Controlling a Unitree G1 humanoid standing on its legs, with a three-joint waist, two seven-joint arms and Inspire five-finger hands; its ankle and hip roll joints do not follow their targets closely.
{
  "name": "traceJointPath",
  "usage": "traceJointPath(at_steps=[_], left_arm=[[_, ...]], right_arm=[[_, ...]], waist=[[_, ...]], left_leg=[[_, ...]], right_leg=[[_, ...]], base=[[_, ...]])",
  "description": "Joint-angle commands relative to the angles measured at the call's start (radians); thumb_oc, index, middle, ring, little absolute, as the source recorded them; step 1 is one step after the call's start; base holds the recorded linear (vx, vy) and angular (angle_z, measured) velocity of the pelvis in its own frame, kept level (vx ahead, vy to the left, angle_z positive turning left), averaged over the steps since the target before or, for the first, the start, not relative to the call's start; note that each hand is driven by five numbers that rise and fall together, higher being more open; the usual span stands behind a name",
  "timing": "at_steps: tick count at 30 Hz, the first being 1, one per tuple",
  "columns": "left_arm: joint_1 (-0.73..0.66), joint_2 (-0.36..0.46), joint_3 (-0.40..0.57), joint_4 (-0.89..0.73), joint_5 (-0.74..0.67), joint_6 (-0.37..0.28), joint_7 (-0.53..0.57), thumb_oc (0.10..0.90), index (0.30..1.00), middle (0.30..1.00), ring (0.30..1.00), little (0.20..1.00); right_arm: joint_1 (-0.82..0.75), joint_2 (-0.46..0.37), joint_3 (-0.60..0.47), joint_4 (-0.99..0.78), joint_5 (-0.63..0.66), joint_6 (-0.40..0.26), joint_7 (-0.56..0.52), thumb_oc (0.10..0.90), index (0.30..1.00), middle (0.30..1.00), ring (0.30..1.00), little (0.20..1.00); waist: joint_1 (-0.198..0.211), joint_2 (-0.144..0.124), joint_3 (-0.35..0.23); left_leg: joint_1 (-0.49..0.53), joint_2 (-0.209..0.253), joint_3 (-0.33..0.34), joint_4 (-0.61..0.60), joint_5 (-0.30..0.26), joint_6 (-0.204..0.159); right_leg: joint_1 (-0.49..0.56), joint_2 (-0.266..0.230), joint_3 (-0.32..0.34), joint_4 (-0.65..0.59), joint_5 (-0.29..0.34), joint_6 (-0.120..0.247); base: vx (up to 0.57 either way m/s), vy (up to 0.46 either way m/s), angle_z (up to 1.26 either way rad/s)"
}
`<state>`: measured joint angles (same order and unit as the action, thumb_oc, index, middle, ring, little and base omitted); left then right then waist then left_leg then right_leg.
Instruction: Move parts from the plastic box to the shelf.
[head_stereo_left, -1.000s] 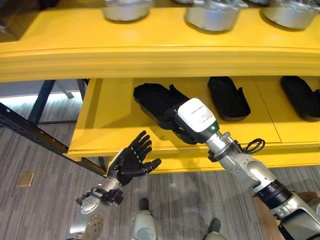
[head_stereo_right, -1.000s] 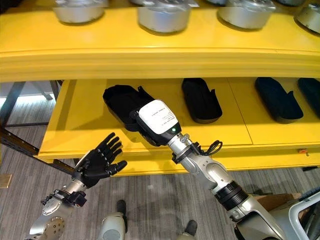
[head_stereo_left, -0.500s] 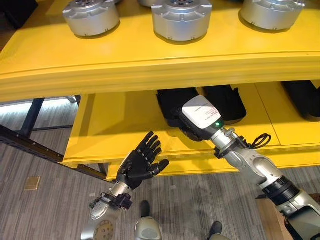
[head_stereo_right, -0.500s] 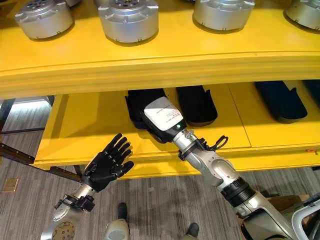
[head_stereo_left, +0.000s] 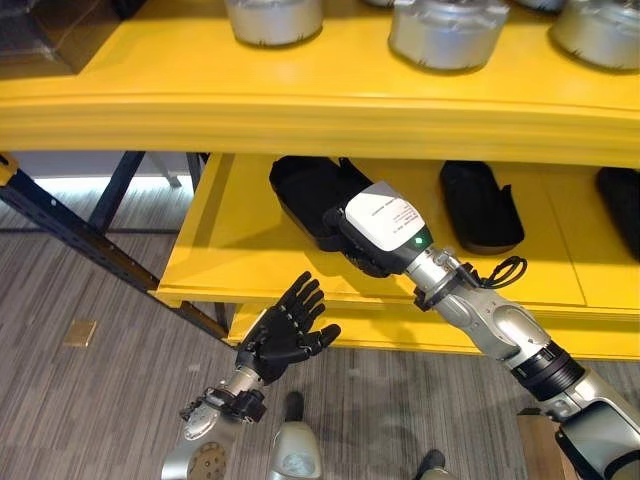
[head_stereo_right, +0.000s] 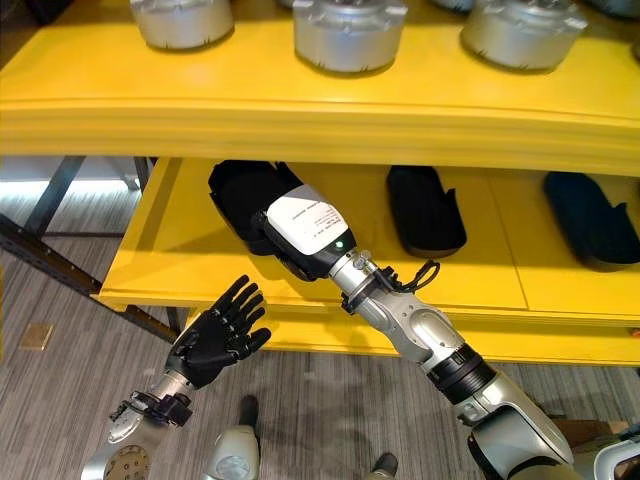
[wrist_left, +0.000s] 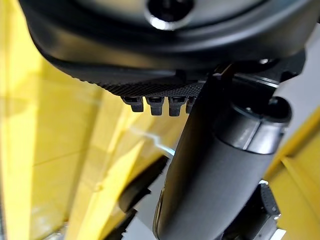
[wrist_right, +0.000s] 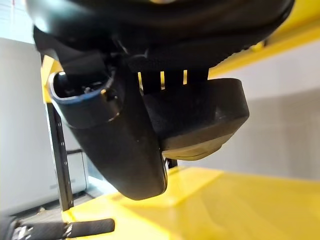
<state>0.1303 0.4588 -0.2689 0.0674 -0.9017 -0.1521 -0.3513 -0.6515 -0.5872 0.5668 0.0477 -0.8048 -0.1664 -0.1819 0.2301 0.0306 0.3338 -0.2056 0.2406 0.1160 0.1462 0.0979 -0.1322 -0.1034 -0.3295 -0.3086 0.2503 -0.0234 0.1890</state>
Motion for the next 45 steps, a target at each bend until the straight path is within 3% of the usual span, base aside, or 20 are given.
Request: traceJointPath(at_steps=[1, 10, 22, 33, 40, 45], left_arm=[[-0.086, 0.034, -0.008, -0.147, -0.069, -0.073, -0.006, 0.9, 1.0, 1.0, 1.0, 1.0], [-0.138, 0.033, -0.008, -0.22, -0.059, -0.061, 0.056, 0.9, 1.0, 1.0, 1.0, 1.0], [-0.202, 0.0, -0.021, -0.244, -0.057, -0.04, 0.124, 0.9, 1.0, 1.0, 1.0, 1.0], [-0.24, -0.013, -0.031, -0.246, -0.077, -0.007, 0.138, 0.9, 1.0, 1.0, 1.0, 1.0], [-0.253, -0.012, -0.039, -0.247, -0.077, -0.009, 0.151, 0.9, 1.0, 1.0, 1.0, 1.0], [-0.258, -0.009, -0.043, -0.246, -0.081, -0.009, 0.146, 0.9, 1.0, 1.0, 1.0, 1.0]], right_arm=[[-0.217, 0.008, -0.09, -0.059, -0.014, 0.025, -0.067, 0.4, 0.3, 0.3, 0.3, 0.3], [-0.29, -0.009, -0.111, 0.012, 0.014, 0.163, -0.1, 0.4, 0.3, 0.3, 0.3, 0.3], [-0.361, 0.026, -0.118, 0.138, 0.074, 0.312, -0.163, 0.4, 0.3, 0.3, 0.3, 0.3], [-0.431, 0.047, -0.161, 0.236, 0.174, 0.363, -0.237, 0.4, 0.3, 0.3, 0.3, 0.3], [-0.496, 0.027, -0.142, 0.312, 0.139, 0.373, -0.23, 0.4, 0.3, 0.3, 0.3, 0.3], [-0.519, 0.03, -0.132, 0.348, 0.205, 0.401, -0.26, 0.4, 0.3, 0.3, 0.3, 0.3]], waist=[[0.028, -0.002, 0.05], [0.034, 0.005, 0.18], [0.027, 0.021, 0.186], [0.03, 0.038, 0.186], [0.04, 0.043, 0.186], [0.044, 0.046, 0.186]], left_leg=[[-0.012, 0.004, -0.046, 0.086, -0.115, 0.027], [-0.186, -0.021, -0.087, 0.17, -0.109, 0.041], [-0.376, -0.062, -0.104, 0.253, -0.122, 0.076], [-0.398, -0.077, -0.092, 0.251, -0.123, 0.088], [-0.38, -0.085, -0.087, 0.243, -0.123, 0.09], [-0.373, -0.086, -0.081, 0.24, -0.122, 0.093]], right_leg=[[-0.059, 0.001, 0.036, 0.108, -0.074, -0.054], [-0.233, 0.001, 0.054, 0.241, -0.101, -0.074], [-0.444, 0.017, 0.087, 0.371, -0.135, -0.106], [-0.467, 0.025, 0.081, 0.381, -0.144, -0.116], [-0.445, 0.023, 0.069, 0.377, -0.147, -0.117], [-0.432, 0.02, 0.061, 0.373, -0.146, -0.118]], base=[[-0.16, -0.039, 0.1], [-0.11, -0.039, 0.06], [-0.05, 0.012, 0.0], [-0.02, 0.008, -0.01], [0.0, 0.0, 0.0], [0.0, 0.0, 0.0]])
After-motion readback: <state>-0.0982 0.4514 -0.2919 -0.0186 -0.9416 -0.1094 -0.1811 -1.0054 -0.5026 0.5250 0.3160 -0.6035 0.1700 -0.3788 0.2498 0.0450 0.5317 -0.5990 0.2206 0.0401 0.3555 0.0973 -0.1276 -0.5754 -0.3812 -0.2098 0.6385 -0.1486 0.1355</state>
